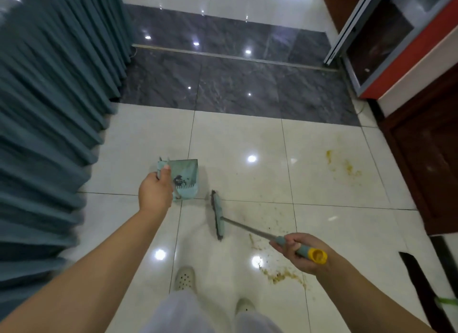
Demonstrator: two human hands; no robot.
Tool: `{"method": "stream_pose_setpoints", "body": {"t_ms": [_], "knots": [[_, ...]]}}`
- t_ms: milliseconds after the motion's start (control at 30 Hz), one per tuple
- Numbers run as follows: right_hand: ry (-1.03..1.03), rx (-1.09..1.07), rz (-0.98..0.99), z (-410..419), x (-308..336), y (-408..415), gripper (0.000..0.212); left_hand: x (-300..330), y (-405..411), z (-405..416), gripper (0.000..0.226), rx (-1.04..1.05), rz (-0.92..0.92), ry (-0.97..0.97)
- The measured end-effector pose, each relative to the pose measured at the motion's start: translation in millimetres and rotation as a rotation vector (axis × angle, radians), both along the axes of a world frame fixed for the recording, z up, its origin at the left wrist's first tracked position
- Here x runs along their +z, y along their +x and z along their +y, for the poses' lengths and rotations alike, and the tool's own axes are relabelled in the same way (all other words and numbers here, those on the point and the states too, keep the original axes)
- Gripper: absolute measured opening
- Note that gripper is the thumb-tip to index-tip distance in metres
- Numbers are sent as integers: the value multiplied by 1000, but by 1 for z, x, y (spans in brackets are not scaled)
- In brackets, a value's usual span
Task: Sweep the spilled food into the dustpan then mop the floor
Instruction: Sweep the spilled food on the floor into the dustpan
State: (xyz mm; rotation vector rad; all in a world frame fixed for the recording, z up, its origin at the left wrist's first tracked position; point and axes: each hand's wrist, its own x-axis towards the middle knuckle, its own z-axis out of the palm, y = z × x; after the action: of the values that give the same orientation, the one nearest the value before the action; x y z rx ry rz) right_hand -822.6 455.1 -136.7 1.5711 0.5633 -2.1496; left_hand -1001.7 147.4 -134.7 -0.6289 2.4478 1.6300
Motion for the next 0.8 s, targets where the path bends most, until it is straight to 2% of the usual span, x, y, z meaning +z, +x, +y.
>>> {"method": "stream_pose_setpoints", "body": {"t_ms": [100, 367, 700, 800], "knots": [[-40, 21, 26, -40, -10, -33, 18, 0, -20, -15, 49, -15, 6, -17], [-139, 38, -19, -118, -52, -99, 19, -6, -60, -40, 52, -72, 16, -127], [-58, -307, -38, -53, -30, -81, 22, -16, -83, -29, 56, -158, -4, -161], [-48, -390, -76, -29, -26, -62, 36, -20, -86, -22, 55, -192, -5, -142]]}}
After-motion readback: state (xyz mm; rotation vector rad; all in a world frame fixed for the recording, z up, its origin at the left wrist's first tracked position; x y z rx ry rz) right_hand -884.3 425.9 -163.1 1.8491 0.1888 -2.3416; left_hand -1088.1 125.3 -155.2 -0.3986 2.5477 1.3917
